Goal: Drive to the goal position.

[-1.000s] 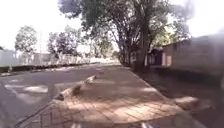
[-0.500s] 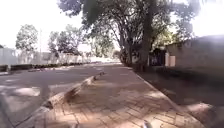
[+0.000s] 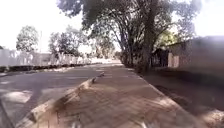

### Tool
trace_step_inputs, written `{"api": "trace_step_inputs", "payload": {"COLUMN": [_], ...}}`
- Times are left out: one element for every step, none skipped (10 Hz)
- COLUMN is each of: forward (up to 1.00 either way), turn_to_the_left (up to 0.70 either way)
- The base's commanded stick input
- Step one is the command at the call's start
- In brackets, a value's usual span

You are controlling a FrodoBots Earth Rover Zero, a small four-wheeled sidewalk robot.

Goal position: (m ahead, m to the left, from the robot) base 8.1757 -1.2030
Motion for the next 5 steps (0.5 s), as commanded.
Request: {"api": "trace_step_inputs", "payload": {"forward": [0.70, 0.70, 0.70, 0.70, 0.70], "turn_to_the_left": [0.00, 0.00, 0.00, 0.00, 0.00]}}
